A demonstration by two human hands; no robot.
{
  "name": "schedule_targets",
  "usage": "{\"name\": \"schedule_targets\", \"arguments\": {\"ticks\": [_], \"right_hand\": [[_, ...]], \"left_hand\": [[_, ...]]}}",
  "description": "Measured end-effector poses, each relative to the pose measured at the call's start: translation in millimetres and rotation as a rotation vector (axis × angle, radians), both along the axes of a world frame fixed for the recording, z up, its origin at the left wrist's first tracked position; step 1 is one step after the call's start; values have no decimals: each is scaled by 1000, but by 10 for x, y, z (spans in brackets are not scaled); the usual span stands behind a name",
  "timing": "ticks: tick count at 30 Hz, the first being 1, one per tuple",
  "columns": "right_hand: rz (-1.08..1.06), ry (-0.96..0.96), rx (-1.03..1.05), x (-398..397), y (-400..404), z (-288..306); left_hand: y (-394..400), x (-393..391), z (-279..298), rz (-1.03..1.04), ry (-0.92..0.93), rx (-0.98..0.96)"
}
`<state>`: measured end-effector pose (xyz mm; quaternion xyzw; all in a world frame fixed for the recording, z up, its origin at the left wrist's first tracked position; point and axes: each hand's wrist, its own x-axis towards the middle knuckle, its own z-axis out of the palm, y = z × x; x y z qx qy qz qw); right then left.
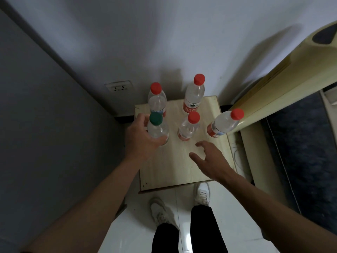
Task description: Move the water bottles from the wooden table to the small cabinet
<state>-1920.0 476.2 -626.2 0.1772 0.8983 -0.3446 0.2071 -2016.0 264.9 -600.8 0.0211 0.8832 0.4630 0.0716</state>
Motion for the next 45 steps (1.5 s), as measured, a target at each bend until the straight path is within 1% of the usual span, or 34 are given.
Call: {"name": "schedule_targets", "arguments": {"ticks": [9, 16, 26, 34, 38, 41, 43, 45], "right_hand": [[-12, -21, -14, -27, -19, -73], [-17, -49, -7, -39, -2, -88], [-22, -61, 1, -84, 55, -96], [-25, -28, -8, -63, 66, -61], [-18, -34, -15, -57, 59, -14], [-15, -40, -19, -83, 90, 46], [-30, -30, -19, -122, 100, 140], [-52, 10, -41, -139, 94, 243]], "left_hand": [[-28, 50, -253, -23, -49, -1], [-12, 37, -252, -60, -29, -1], [85, -45, -247, -14, -11, 24], [126, -96, -312, -39, -38, -26], [113, -100, -284, -2, -107, -33], [51, -86, -274, -11, -220, -32], [1, -86, -219, -20, -288, -64], [-55, -44, -142, -44, -337, -91]]}}
